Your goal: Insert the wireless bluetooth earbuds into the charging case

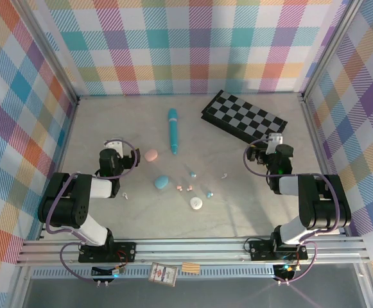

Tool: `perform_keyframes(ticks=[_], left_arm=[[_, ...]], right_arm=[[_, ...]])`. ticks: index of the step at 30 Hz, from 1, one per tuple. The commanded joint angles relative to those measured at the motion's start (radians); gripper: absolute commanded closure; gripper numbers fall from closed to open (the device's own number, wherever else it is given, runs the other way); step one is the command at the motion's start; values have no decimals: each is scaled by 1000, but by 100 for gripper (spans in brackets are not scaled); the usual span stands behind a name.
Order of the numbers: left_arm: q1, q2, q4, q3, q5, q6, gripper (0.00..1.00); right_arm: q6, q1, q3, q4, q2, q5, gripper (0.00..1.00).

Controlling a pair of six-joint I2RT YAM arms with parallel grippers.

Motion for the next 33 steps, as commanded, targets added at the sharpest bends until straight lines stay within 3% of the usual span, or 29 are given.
perform_keyframes(ticks=[1,24,33], left_arm=[[0,2,3,6,-7,-9,0],[-4,-7,0,4,-35,-10,0],[-84,-293,-434,126,-179,20,0]], right_arm=[[-11,7,-3,19,10,-18,1],[-10,6,-8,23,4,-11,1],[-55,56,46,-243,-179,-8,1]])
